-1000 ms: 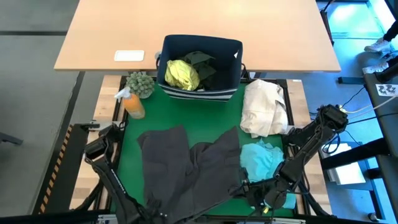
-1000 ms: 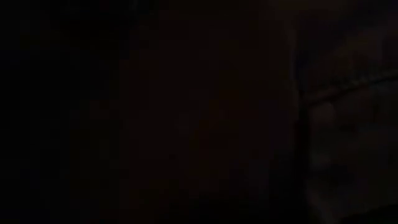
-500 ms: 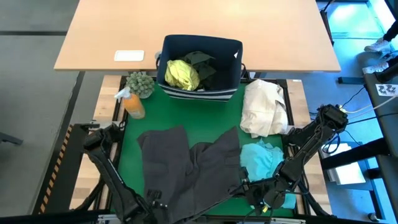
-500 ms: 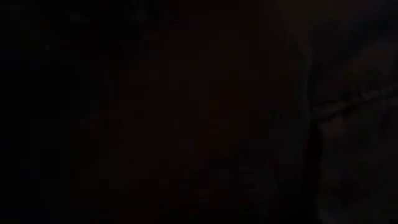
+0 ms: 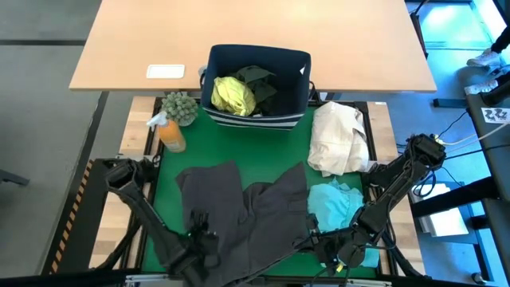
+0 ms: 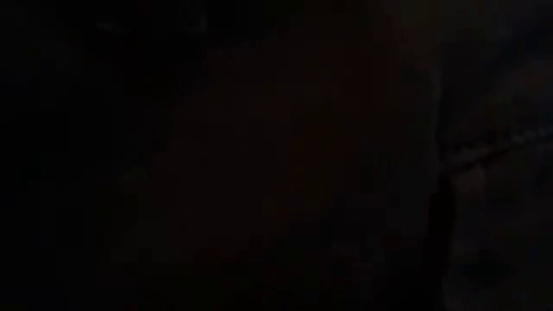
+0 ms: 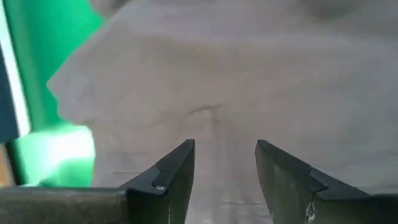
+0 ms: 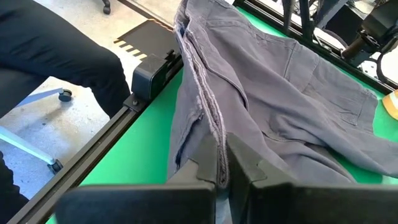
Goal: Fold laundry
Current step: Fold the black shorts
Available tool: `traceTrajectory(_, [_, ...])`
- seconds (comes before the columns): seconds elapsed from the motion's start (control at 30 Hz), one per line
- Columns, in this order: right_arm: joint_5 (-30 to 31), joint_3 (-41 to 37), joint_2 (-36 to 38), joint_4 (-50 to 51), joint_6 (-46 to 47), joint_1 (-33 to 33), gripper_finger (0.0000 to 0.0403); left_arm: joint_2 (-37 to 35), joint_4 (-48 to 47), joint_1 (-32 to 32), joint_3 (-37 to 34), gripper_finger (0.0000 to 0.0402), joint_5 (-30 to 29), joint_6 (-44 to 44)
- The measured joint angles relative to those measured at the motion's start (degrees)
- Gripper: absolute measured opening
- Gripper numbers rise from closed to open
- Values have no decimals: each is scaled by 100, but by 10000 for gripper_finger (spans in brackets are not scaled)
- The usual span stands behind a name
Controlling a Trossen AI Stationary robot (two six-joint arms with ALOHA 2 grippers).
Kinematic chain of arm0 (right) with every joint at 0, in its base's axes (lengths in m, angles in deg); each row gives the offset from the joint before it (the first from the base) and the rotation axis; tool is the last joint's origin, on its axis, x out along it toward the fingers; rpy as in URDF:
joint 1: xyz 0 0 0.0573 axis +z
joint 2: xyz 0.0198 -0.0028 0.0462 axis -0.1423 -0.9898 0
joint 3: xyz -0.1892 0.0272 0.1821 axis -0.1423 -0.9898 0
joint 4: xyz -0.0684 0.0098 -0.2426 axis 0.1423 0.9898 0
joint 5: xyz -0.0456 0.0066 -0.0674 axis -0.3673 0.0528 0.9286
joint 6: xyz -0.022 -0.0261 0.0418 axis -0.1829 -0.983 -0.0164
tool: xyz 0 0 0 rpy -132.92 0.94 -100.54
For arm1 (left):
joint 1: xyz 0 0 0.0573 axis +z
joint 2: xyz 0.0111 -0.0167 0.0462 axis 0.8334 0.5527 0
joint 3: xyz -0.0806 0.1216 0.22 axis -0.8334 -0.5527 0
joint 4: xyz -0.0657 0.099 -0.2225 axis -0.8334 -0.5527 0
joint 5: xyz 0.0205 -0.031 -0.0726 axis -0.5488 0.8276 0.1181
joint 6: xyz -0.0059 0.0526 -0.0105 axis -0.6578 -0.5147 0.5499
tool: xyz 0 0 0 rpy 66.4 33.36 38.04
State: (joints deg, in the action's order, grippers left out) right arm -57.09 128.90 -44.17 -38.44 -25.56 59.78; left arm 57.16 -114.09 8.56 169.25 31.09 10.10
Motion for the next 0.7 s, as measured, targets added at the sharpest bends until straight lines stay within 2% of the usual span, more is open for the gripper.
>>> traceTrajectory(0.13, [2,0,0,0,0,0,8,2,45,304,-667,158,-14,-4])
traceTrajectory(0.27, [41,0,0,0,-2,0,9,-23,216,575,-1291,132,-34,-96])
traceTrajectory(0.37, [61,0,0,2,-2,0,11,-161,951,741,-1788,107,12,-364])
traceTrajectory(0.5, [107,0,0,9,-2,0,10,-497,2383,1046,-2625,71,580,-791])
traceTrajectory(0.6, [158,0,0,15,-3,0,10,-775,2938,1300,-3166,47,839,-791])
traceTrajectory(0.7, [333,0,0,52,-17,0,13,-964,3167,1547,-3585,28,725,-798])
